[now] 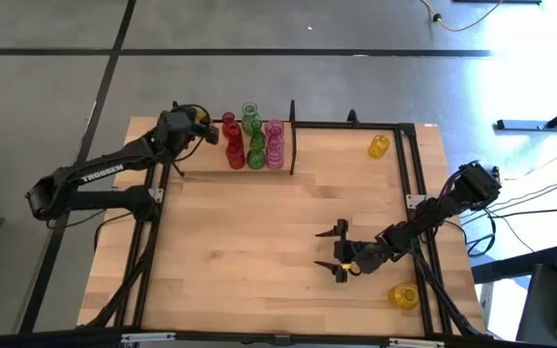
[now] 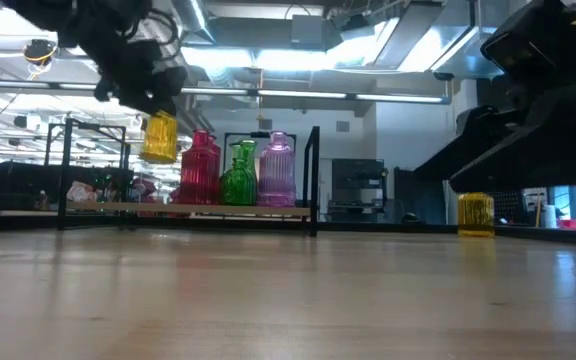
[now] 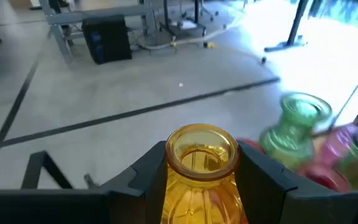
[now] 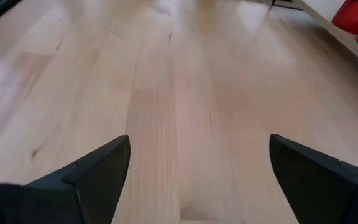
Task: Sort vases onto shelf
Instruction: Put the middle yellow vase on the shelf
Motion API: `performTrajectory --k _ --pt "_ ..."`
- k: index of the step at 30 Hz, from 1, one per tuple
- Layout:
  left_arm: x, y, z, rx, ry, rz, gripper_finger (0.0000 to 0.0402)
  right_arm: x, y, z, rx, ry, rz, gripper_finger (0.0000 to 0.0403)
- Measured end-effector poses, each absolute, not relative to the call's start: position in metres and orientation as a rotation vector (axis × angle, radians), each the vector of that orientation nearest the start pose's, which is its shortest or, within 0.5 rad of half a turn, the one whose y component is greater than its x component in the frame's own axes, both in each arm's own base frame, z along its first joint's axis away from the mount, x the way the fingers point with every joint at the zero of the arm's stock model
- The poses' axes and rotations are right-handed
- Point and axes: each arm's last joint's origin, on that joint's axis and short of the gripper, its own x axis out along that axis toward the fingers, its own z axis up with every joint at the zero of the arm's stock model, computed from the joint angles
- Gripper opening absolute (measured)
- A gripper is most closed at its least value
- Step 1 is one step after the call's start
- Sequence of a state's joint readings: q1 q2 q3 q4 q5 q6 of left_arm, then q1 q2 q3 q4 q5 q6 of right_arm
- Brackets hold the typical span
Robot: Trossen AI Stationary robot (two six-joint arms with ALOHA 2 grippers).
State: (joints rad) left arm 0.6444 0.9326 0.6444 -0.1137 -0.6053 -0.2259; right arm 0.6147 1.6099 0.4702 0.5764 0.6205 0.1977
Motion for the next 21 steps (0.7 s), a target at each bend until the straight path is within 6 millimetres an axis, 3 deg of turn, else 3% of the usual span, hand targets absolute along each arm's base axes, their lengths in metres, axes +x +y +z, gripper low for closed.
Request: performTrajectory --k 7,15,21 --pt "0.148 0.159 0.246 -0.199 0.257 1.26 0.0153 0.234 0.132 0.109 -0.159 0.462 -0.096 0.0363" --pt "0.145 0.19 0.218 -0.213 0.373 1.333 0.0153 0.245 0.12 0.107 -0.092 0.471 -0.04 0.0363" --pt "0.147 0.205 0.214 -0.218 0.327 1.297 0.0154 0.245 0.12 0.107 -0.098 0.463 -0.065 0.0363"
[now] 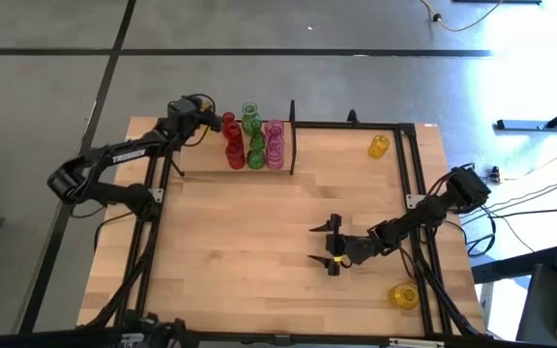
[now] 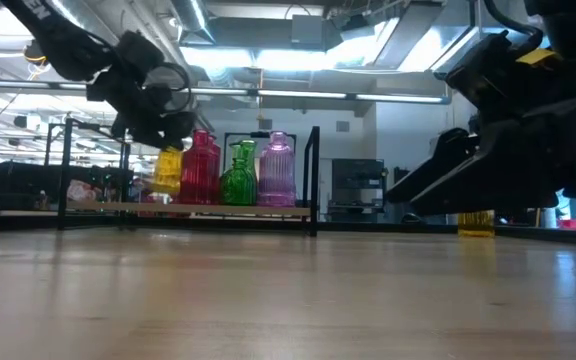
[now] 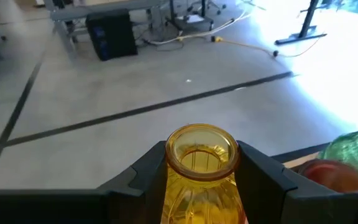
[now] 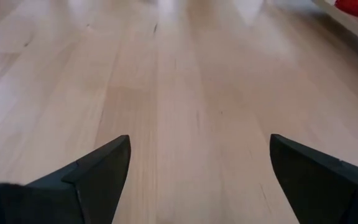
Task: Sort vases onto shelf
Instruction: Put the middle yellow vase on the shelf
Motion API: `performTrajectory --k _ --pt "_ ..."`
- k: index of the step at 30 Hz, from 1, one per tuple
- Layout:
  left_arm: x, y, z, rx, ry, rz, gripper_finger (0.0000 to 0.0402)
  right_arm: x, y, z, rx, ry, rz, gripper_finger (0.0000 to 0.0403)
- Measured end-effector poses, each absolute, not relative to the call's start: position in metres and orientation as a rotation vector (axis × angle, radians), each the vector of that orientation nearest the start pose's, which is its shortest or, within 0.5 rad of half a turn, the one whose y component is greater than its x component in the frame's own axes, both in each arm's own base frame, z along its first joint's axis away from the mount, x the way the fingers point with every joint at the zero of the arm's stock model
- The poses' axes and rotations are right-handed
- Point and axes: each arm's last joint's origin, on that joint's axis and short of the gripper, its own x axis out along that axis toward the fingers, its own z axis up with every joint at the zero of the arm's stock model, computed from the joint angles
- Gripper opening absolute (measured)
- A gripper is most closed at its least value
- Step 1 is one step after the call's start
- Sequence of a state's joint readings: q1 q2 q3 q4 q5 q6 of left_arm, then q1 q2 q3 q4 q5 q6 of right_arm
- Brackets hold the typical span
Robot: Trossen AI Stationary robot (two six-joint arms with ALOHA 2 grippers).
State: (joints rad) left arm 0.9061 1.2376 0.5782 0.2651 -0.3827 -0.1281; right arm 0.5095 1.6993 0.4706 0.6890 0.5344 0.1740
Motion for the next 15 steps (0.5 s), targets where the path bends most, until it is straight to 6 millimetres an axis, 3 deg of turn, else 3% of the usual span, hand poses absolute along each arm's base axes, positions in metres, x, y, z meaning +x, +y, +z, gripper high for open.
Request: performTrajectory --k 5,15 --pt "0.149 0.205 0.202 -0.264 0.367 1.27 0.0154 0.245 0.12 0.107 -0.1 0.463 -0.071 0.0363" --pt "0.153 0.208 0.2 -0.266 0.363 1.265 0.0154 0.244 0.119 0.106 -0.102 0.471 -0.07 0.0363"
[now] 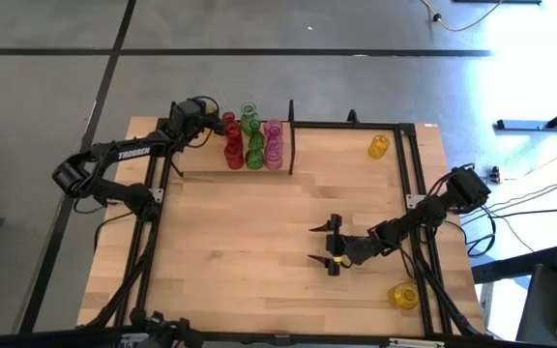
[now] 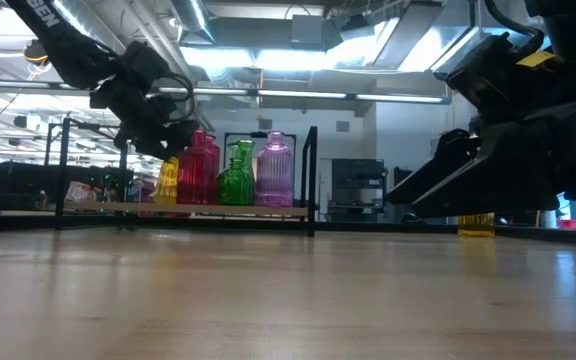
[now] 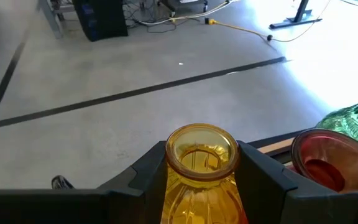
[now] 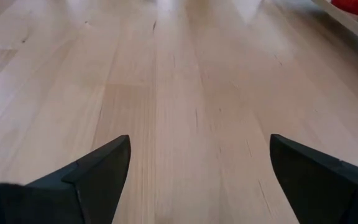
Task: Sort vases onto shelf
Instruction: Put the middle yellow vase on the shelf, then put the top yellow vase on the shelf aligned with the other yellow vase
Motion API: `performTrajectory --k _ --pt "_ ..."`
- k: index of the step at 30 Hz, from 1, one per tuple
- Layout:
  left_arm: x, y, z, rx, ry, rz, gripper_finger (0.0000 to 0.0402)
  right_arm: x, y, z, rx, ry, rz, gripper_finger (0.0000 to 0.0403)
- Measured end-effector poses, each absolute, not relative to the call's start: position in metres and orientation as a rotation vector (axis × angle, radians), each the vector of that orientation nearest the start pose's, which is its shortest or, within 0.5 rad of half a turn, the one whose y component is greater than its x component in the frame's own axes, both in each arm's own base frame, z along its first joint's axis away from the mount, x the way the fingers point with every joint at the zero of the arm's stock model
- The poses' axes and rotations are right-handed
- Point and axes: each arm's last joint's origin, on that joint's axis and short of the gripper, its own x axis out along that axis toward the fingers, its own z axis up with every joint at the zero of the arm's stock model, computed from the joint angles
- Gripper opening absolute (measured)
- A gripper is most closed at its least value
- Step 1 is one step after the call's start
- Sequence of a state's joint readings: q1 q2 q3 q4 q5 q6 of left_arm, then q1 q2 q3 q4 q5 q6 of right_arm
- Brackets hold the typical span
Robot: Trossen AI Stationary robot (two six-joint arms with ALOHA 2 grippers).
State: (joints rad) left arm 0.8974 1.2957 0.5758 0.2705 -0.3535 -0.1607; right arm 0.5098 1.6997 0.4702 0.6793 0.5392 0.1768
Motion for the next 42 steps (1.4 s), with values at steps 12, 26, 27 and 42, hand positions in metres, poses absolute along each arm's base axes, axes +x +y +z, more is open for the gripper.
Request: performTrajectory --k 12,26,27,42 --pt "0.154 0.207 0.2 -0.262 0.368 1.26 0.0158 0.244 0.12 0.106 -0.102 0.471 -0.07 0.0363" --pt "0.153 0.202 0.206 -0.241 0.363 1.247 0.0232 0.244 0.12 0.106 -0.101 0.471 -0.069 0.0363" --pt "0.152 0.2 0.21 -0.227 0.354 1.244 0.0232 0.244 0.12 0.106 -0.101 0.471 -0.069 0.0363" --pt "0.144 0.131 0.28 -0.24 0.042 0.784 0.0233 0.244 0.122 0.106 -0.08 0.483 0.002 0.0363"
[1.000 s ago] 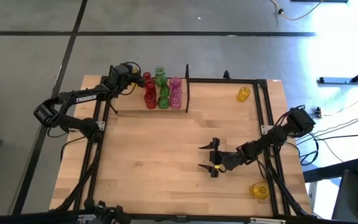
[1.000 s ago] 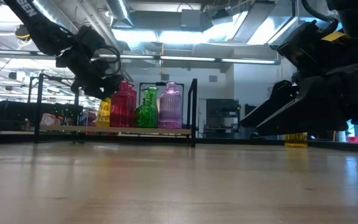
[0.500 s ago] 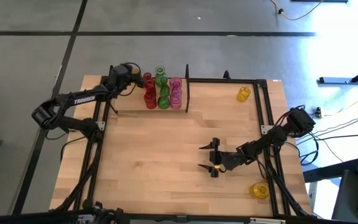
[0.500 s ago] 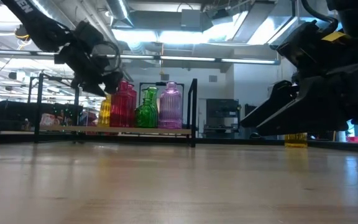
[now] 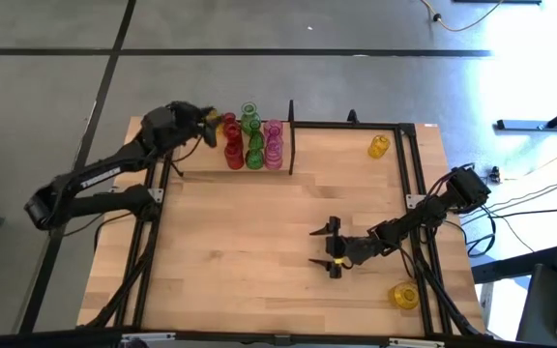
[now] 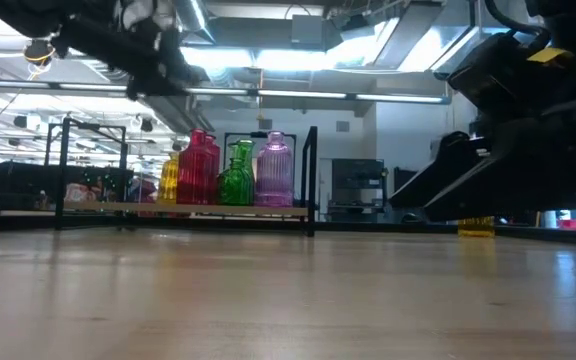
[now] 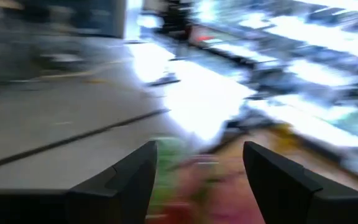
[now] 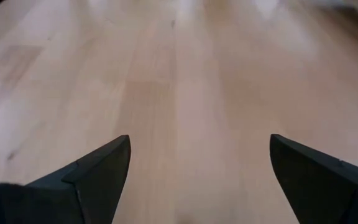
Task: Sort vases onto shelf
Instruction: Put the top yellow vase on the shelf aligned with the other yellow vase
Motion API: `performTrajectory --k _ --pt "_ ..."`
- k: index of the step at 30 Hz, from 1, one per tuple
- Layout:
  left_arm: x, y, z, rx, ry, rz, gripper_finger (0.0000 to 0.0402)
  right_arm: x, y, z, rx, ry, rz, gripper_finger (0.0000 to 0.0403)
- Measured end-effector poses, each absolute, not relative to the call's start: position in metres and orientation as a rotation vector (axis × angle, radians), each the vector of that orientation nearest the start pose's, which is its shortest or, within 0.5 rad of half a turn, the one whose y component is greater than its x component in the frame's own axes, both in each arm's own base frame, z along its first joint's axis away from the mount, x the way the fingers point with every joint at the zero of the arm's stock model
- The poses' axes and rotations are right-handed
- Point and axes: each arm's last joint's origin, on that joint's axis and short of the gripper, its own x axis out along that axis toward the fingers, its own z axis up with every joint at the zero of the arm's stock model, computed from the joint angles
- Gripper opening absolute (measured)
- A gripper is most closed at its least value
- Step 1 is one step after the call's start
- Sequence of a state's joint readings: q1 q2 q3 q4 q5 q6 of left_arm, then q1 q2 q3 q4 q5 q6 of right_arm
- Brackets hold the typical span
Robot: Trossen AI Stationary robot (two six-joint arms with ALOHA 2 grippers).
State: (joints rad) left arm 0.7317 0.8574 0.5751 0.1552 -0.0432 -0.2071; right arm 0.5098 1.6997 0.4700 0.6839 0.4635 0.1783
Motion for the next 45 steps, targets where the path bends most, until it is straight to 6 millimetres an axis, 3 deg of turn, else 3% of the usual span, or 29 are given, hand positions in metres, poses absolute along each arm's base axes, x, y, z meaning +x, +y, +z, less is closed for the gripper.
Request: performTrajectory --k 7,12,17,25,31,35,41,45 --pt "0.159 0.095 0.295 -0.273 -0.043 0.444 0.0233 0.248 0.126 0.111 -0.006 0.463 0.06 0.0363" --pt "0.171 0.073 0.295 -0.287 -0.032 0.299 0.0233 0.253 0.131 0.116 0.101 0.468 0.125 0.0363" --pt "0.185 0.037 0.294 -0.289 0.0 0.134 0.0229 0.26 0.136 0.126 0.132 0.445 0.143 0.0363" --pt "0.201 -0.019 0.279 -0.217 0.089 0.116 0.0227 0.261 0.128 0.177 0.147 0.509 0.09 0.0363" --pt "0.212 -0.045 0.263 -0.17 0.162 0.129 0.0227 0.249 0.103 0.226 0.157 0.655 -0.088 0.0363" --pt "0.219 -0.05 0.259 -0.141 0.15 0.132 0.0227 0.239 0.076 0.265 0.132 0.757 -0.276 0.0363" --pt "0.22 -0.05 0.259 -0.129 0.152 0.133 0.0227 0.22 0.023 0.313 0.097 0.914 -0.658 0.0363" --pt "0.219 -0.049 0.259 -0.111 0.15 0.15 0.0227 0.209 -0.018 0.326 0.154 1.008 -0.839 0.0363"
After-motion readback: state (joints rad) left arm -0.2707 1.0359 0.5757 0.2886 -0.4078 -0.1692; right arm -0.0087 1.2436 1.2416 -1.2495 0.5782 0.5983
